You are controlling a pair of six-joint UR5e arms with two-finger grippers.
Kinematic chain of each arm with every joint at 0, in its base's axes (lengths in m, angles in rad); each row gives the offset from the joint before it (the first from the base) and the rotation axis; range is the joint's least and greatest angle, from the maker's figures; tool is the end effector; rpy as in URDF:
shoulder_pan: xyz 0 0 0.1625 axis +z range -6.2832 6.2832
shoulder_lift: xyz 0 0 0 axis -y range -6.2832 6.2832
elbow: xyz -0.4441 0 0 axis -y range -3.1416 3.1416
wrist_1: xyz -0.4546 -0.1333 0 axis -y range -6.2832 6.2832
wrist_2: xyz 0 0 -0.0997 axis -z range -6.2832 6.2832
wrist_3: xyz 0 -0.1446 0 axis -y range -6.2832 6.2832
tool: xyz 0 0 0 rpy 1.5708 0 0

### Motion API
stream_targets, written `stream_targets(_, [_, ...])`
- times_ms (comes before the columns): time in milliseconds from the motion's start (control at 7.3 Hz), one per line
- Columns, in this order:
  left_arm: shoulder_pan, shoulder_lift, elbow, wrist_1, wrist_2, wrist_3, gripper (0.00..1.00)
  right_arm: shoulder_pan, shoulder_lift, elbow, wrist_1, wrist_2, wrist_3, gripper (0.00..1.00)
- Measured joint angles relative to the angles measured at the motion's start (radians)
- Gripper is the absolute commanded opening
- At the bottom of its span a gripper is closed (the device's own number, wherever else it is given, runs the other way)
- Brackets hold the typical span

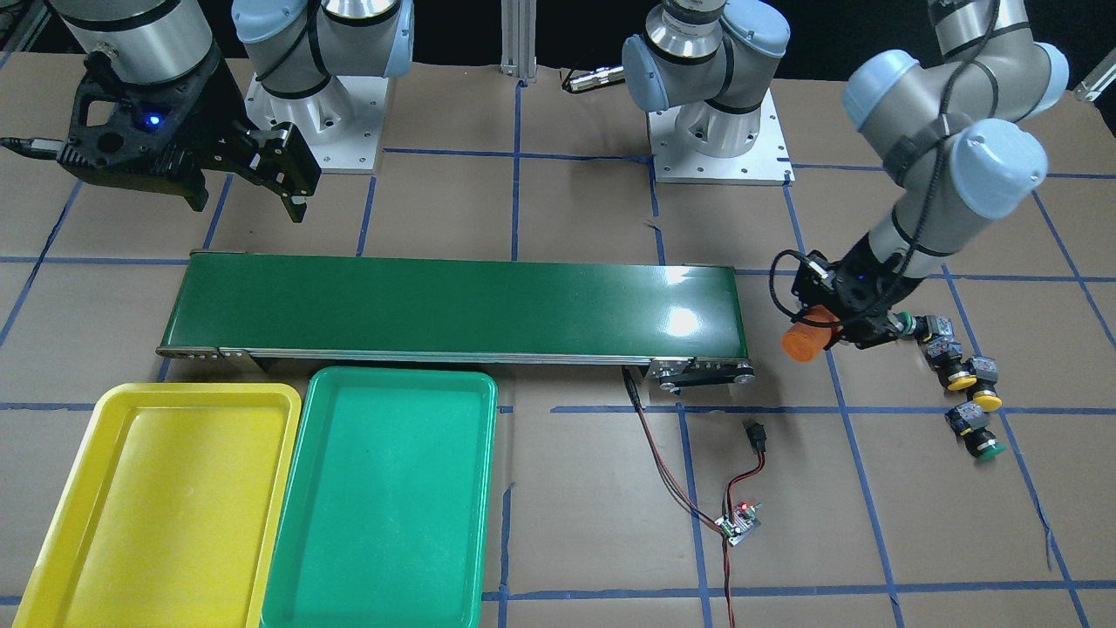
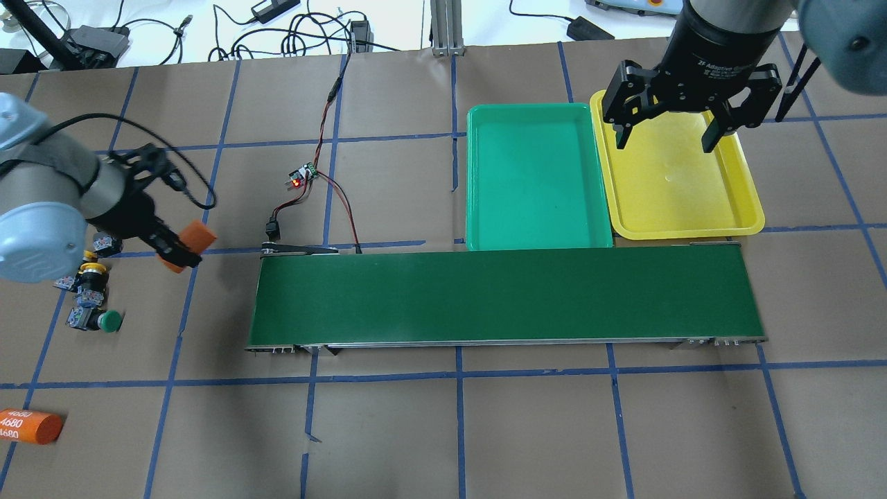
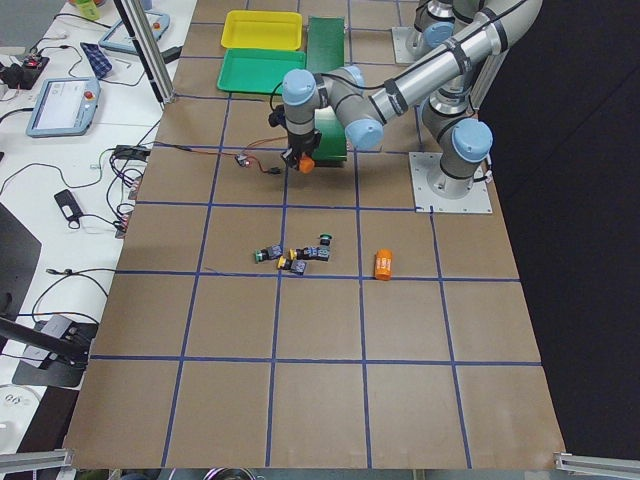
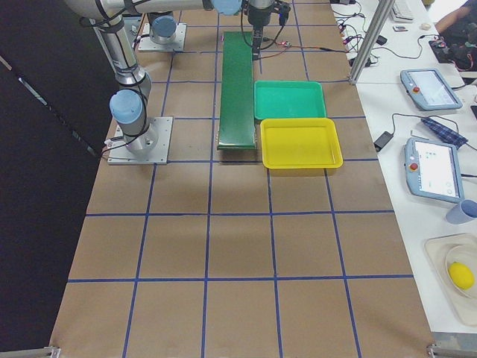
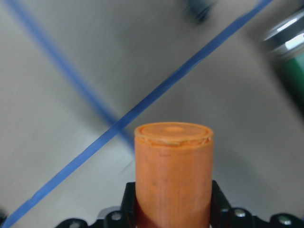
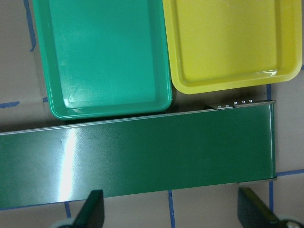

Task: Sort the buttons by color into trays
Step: 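Lower the orange cylinder onto the belt and open the left gripper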

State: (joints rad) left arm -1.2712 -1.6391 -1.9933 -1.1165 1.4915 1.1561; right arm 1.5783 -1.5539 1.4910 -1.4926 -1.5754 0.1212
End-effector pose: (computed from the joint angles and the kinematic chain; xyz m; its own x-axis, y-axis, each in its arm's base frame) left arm 0.0168 -0.5449 0.2436 -0.6533 0.7542 0.0653 0.7521 0.6565 -0.0577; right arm 0.1368 -0.5577 0.4890 -0.9935 0.1134 0.0064 0.1135 0.9934 0.0146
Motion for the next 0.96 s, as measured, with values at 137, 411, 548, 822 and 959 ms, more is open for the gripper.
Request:
stream_targets(137, [-0.071, 0.026, -0.014, -0.02, -0.003, -0.044, 0.0, 0.0, 0.0, 0.0, 0.0, 0.0, 0.0, 1.0])
stream_targets(411, [-0.162, 0.048, -0.09, -0.003, -0.007, -0.165, 0.58, 0.0, 0.0, 0.001, 0.0, 0.0, 0.0, 1.0])
stream_targets(548, [-0.193, 0.044, -0.118, 0.034, -0.006, -0.222, 1.0, 0.0, 0.0, 0.001, 0.0, 0.0, 0.0, 1.0])
stream_targets(822, [-0.231, 0.032, -0.144, 0.07, -0.002, -0.301, 1.0, 0.0, 0.0, 0.002, 0.0, 0.0, 0.0, 1.0])
stream_targets(959, [-0.237, 0.041, -0.14, 0.073, 0.002, -0.318, 1.0, -0.001, 0.0, 0.002, 0.0, 0.0, -0.001, 1.0])
